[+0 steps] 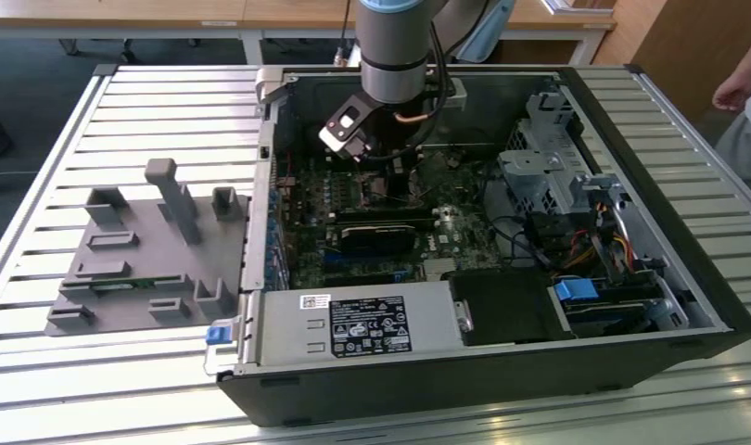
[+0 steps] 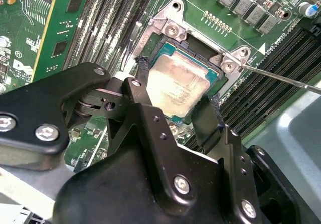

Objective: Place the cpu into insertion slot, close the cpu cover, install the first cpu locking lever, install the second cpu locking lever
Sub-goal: 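Place the cpu into insertion slot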

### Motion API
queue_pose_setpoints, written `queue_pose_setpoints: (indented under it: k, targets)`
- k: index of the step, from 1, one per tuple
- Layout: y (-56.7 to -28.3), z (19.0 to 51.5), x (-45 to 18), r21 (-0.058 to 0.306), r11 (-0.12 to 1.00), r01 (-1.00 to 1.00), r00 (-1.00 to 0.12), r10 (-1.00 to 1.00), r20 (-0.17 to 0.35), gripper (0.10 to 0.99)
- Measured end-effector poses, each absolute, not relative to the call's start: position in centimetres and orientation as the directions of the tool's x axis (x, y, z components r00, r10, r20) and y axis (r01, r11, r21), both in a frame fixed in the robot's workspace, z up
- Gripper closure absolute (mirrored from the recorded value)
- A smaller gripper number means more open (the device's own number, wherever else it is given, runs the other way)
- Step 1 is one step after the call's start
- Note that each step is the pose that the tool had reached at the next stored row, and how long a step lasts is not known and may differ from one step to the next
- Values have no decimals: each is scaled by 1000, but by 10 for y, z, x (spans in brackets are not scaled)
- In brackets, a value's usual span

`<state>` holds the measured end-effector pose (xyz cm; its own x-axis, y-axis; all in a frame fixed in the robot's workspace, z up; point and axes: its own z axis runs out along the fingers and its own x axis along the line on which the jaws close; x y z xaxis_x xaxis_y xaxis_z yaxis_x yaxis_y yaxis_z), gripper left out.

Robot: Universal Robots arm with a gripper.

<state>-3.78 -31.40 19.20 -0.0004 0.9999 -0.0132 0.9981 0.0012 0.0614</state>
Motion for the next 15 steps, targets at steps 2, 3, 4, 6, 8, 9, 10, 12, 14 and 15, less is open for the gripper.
queue_pose_setpoints:
  k: [2,3,4,6,8,9,10,12,14,15]
  targets:
    - [-314,192,-38,61,2,998,-1,1000,-13,471]
    - [-314,192,-38,61,2,998,-1,1000,-13,471]
    - [-314,192,-38,61,2,998,-1,1000,-13,471]
    - [-314,192,-38,61,2,998,-1,1000,-13,471]
    - [-314,193,-38,61,2,998,-1,1000,-13,471]
    - [-314,194,-38,61,2,998,-1,1000,-13,471]
    - [-314,195,-38,61,2,998,-1,1000,-13,471]
    - [-314,197,-38,61,2,998,-1,1000,-13,471]
    - [-314,199,-38,60,2,998,-1,1000,-13,471]
    - [-314,200,-38,60,2,998,-1,1000,-13,471]
